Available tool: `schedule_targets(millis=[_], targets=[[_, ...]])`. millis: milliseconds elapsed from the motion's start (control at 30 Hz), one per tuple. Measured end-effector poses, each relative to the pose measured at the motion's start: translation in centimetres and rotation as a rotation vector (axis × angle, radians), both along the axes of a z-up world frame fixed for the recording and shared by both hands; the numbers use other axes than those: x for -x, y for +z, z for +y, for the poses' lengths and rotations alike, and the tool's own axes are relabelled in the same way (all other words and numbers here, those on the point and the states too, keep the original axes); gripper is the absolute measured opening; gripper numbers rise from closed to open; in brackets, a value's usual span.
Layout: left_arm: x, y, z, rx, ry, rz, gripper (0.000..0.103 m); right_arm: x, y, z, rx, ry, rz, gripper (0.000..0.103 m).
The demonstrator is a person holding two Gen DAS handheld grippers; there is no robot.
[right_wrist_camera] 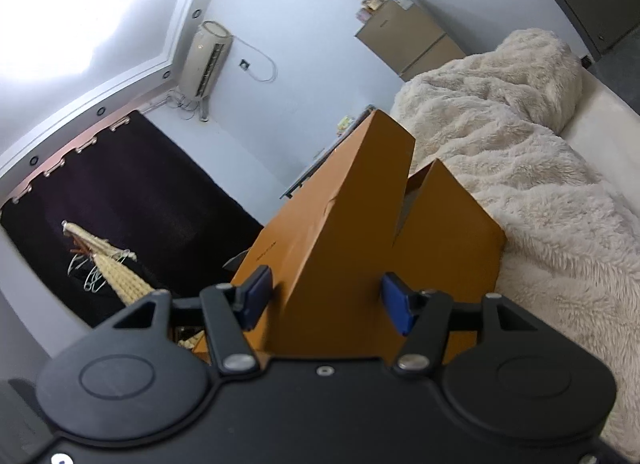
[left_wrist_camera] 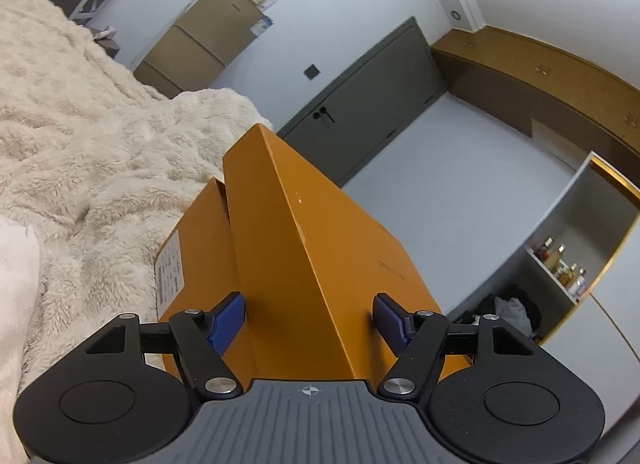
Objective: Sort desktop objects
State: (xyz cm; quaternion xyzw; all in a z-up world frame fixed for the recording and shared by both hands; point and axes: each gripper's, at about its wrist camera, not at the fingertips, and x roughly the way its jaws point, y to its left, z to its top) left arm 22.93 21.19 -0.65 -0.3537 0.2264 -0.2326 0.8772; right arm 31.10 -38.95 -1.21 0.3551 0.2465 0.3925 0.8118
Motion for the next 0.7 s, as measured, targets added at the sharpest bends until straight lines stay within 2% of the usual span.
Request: schedule_targets(millis=[200, 700], targets=[[-1.4, -0.8, 0.2, 0.027, -0.001, 0.036, 0.067, -1.3, -1.1, -0.1, -0.021, -0.008, 0.052, 0.06], [-1.6, -3.0, -0.2, 0.031, 0.019, 0.084, 0.067, -2.1, -3.9, 0.0, -0.046, -0.007, 0.12, 0.059]])
